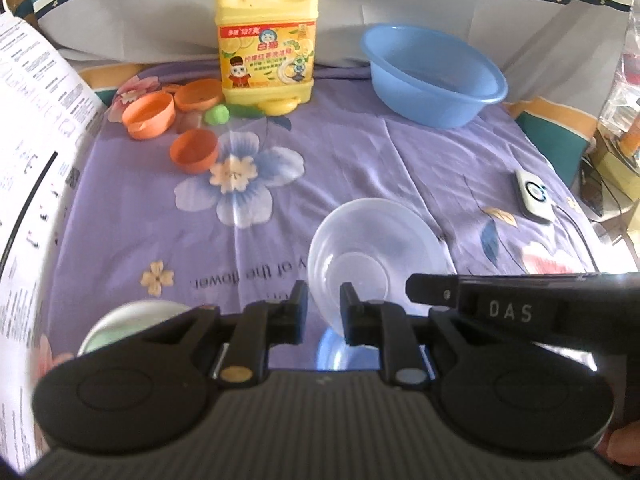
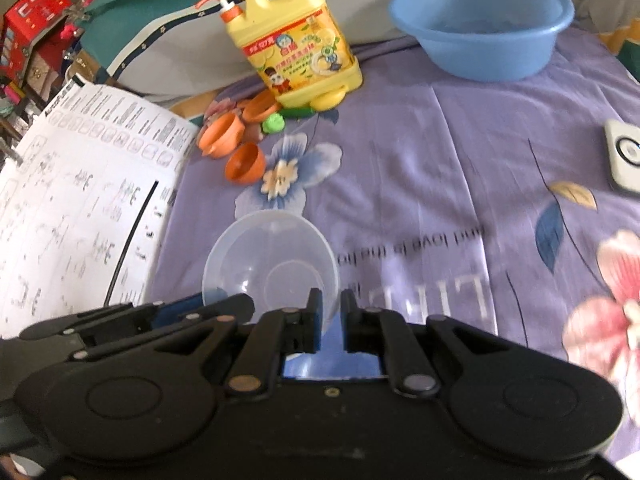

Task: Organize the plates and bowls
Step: 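Carry the clear bowl with both tools over the blue bowl, then lower the clear bowl into the blue bowl and open both tools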

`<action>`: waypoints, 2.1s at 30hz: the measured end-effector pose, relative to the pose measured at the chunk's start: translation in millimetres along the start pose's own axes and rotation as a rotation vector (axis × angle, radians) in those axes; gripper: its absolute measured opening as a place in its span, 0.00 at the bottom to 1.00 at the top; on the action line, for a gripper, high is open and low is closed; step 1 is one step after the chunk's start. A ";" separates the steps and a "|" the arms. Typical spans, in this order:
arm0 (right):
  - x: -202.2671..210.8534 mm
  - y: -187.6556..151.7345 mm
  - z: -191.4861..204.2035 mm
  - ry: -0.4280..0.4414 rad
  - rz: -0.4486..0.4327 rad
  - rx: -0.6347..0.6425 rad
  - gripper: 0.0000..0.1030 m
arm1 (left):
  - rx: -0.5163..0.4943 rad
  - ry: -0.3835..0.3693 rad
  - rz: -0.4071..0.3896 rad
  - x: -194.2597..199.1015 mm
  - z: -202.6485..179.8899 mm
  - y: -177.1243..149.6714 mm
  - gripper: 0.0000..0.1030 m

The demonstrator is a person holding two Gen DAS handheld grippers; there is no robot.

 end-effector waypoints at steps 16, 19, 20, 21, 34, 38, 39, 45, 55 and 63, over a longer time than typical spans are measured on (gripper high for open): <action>8.0 -49.9 -4.4 -0.031 0.059 0.048 0.10 | 0.042 -0.026 0.071 -3.4 -8.5 -47.0 0.22; 6.2 -50.2 -2.9 -0.041 0.060 0.065 0.11 | 0.039 -0.028 0.082 -6.9 -7.6 -48.7 0.22; 5.0 -50.0 -3.0 -0.044 0.062 0.067 0.11 | 0.041 -0.031 0.086 -8.3 -7.2 -49.2 0.22; 4.0 -49.9 -3.1 -0.045 0.064 0.067 0.11 | 0.042 -0.032 0.089 -9.7 -7.1 -49.4 0.22; -6.1 -46.9 -5.2 -0.058 0.081 0.060 0.23 | 0.047 -0.011 0.099 -19.9 -3.5 -45.9 0.25; -4.2 -44.8 -7.9 -0.060 0.069 0.050 0.33 | 0.065 0.008 0.096 -19.2 2.7 -45.4 0.38; -3.6 -44.5 -8.4 -0.064 0.066 0.048 0.37 | 0.069 0.021 0.092 -18.1 4.6 -45.2 0.46; 12.7 -39.7 -15.5 -0.085 0.010 0.029 0.85 | 0.118 0.077 0.045 -3.7 23.3 -42.8 0.90; 28.2 -37.1 -19.7 -0.112 -0.046 0.026 1.00 | 0.113 0.095 0.009 13.1 31.8 -44.8 1.00; 30.3 -38.4 -19.8 -0.125 -0.053 0.030 1.00 | 0.115 0.091 0.006 15.2 32.0 -46.7 1.00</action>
Point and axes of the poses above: each gripper's, at about its wrist camera, not at the fingertips, and x roughly against the way its jaws point, z to its left, y to its top, the point moved 3 cm from there along -x, roughly the way its jaws point, and after that the axes turned 3 degrees about -y, right-handed, at the moved point
